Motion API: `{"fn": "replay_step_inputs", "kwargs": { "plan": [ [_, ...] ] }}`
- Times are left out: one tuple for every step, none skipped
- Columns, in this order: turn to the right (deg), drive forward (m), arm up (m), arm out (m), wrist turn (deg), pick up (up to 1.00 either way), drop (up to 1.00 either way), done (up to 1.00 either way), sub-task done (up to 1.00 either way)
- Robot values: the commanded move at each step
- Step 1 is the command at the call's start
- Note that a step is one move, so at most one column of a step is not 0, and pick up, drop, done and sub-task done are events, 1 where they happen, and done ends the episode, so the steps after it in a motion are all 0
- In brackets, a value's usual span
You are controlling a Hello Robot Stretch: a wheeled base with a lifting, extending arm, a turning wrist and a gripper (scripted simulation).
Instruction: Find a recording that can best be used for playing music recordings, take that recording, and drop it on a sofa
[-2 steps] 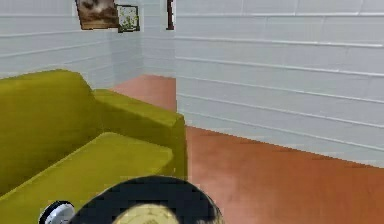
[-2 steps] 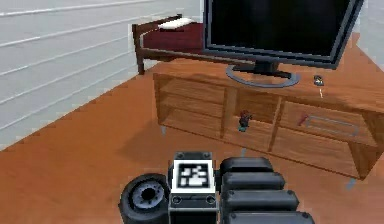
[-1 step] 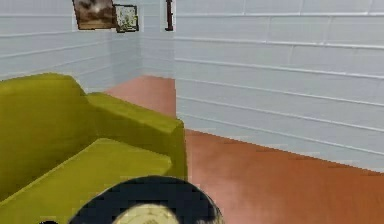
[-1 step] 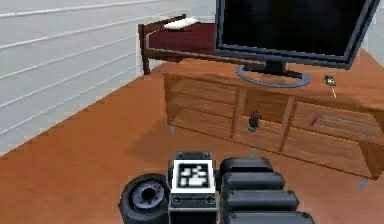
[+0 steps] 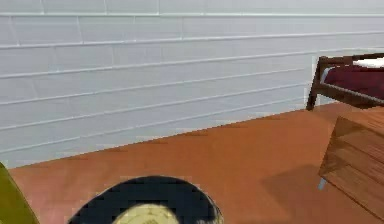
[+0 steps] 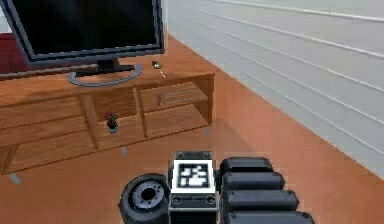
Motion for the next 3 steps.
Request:
{"fn": "replay_step_inputs", "kwargs": {
  "plan": [
    [45.0,0.0,0.0,0.0,0.0,0.0,0.0,0.0,0.0],
    [45.0,0.0,0.0,0.0,0.0,0.0,0.0,0.0,0.0],
    [6.0,0.0,0.0,0.0,0.0,0.0,0.0,0.0,0.0]
  ]
}}
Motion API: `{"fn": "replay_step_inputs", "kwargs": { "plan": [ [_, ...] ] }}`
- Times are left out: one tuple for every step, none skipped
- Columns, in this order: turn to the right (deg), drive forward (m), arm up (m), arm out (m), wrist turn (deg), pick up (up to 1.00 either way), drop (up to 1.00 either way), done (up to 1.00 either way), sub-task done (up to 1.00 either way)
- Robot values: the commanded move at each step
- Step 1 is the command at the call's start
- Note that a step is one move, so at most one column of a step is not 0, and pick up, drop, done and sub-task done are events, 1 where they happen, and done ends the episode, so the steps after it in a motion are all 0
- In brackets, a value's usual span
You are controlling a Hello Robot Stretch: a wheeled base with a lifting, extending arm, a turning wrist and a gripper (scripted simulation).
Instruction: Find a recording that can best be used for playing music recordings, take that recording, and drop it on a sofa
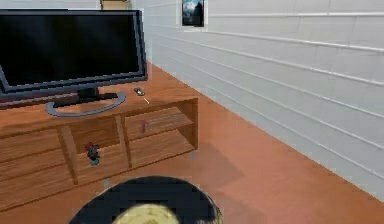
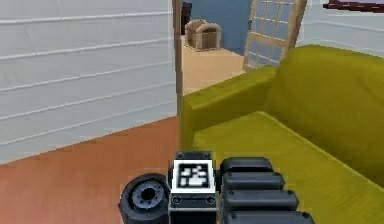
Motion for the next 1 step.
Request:
{"fn": "replay_step_inputs", "kwargs": {
  "plan": [
    [-45.0,0.0,0.0,0.0,0.0,0.0,0.0,0.0,0.0]
  ]
}}
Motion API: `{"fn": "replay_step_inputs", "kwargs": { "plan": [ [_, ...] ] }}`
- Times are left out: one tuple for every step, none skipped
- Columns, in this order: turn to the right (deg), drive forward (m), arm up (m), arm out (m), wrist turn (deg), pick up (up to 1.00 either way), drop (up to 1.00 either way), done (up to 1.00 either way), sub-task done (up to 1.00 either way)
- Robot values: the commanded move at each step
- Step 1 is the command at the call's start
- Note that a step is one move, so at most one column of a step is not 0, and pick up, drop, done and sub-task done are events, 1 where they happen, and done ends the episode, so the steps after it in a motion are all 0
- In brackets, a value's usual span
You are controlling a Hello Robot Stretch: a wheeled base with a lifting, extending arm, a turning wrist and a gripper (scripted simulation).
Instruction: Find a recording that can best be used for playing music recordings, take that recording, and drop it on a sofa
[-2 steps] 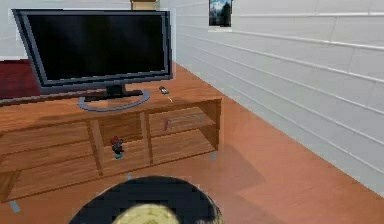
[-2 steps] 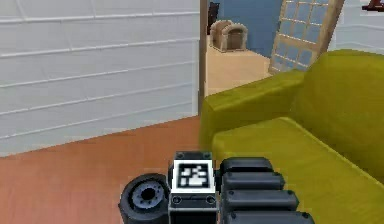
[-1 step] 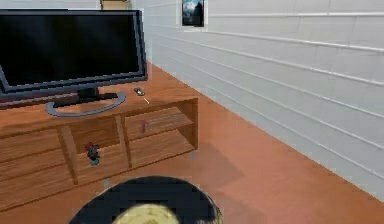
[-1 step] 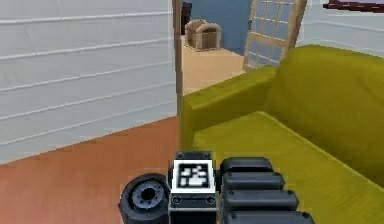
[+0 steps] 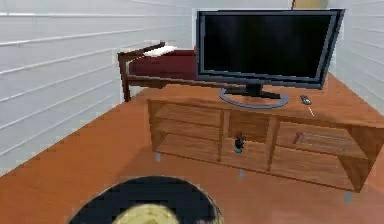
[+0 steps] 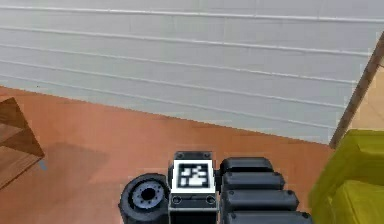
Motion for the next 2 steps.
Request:
{"fn": "replay_step_inputs", "kwargs": {
  "plan": [
    [-45.0,0.0,0.0,0.0,0.0,0.0,0.0,0.0,0.0],
    [-45.0,0.0,0.0,0.0,0.0,0.0,0.0,0.0,0.0]
  ]
}}
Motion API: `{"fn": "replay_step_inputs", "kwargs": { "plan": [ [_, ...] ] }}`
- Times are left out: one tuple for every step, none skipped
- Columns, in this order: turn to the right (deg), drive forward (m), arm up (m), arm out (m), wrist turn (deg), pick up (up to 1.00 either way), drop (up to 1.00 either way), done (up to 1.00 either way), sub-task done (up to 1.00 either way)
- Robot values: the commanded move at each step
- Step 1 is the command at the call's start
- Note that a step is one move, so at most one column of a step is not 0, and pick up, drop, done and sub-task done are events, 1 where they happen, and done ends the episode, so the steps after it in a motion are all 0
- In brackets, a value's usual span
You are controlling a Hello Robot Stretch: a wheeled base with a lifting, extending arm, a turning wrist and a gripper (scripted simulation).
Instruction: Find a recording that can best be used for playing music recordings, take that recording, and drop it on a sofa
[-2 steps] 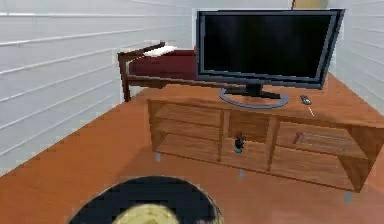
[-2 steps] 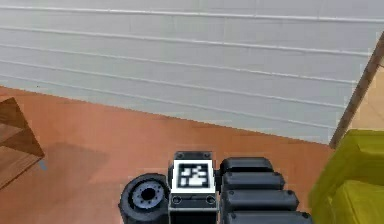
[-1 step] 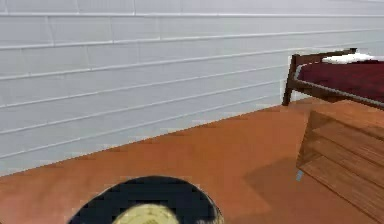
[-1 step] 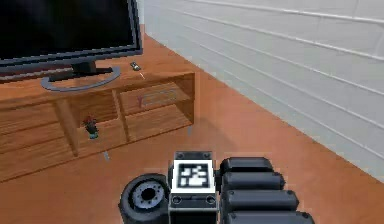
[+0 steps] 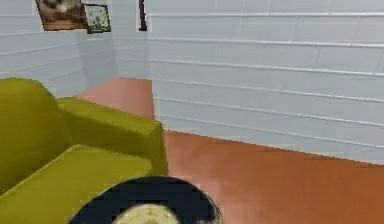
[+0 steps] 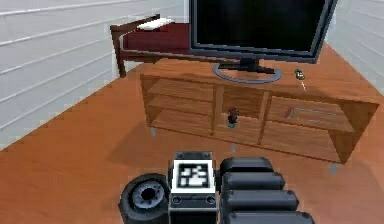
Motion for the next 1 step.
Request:
{"fn": "replay_step_inputs", "kwargs": {
  "plan": [
    [-15.0,0.0,0.0,0.0,0.0,0.0,0.0,0.0,0.0]
  ]
}}
